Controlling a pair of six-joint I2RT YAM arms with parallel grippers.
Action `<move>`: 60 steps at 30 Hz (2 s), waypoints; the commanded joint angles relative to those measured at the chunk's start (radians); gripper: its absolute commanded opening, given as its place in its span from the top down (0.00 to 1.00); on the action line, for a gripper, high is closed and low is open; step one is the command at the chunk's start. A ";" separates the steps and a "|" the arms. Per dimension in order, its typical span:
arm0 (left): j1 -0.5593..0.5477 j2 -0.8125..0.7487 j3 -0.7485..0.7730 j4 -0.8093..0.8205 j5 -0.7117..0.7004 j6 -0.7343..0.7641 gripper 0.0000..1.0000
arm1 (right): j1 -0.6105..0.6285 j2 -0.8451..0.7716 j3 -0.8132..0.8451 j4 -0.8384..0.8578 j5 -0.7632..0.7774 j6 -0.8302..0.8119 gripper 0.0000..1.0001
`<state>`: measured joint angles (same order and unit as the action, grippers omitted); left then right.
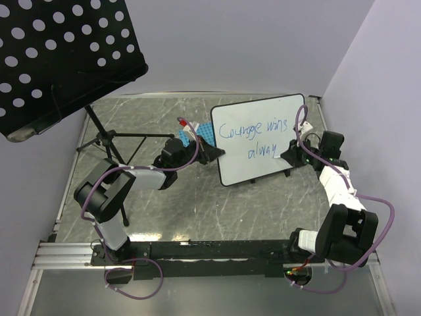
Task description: Write a sentence on the whiteboard
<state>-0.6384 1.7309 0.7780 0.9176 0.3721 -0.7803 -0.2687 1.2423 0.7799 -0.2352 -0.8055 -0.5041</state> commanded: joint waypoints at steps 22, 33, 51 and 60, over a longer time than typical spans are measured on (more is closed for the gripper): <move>-0.009 0.002 0.000 0.035 0.053 0.078 0.99 | 0.069 -0.102 0.111 -0.035 -0.096 0.110 1.00; -0.009 -0.014 -0.023 0.040 0.048 0.081 0.99 | -0.044 -0.132 0.073 0.046 -0.126 0.173 1.00; -0.006 -0.004 -0.020 0.050 0.054 0.073 0.99 | -0.230 -0.070 -0.022 0.231 -0.215 0.208 1.00; -0.006 0.001 -0.009 0.046 0.056 0.070 0.99 | -0.230 -0.032 -0.057 0.376 -0.236 0.245 1.00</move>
<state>-0.6365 1.7325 0.7670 0.9371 0.3767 -0.7803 -0.4934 1.1995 0.7437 0.0090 -0.9936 -0.2760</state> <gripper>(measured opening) 0.059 0.181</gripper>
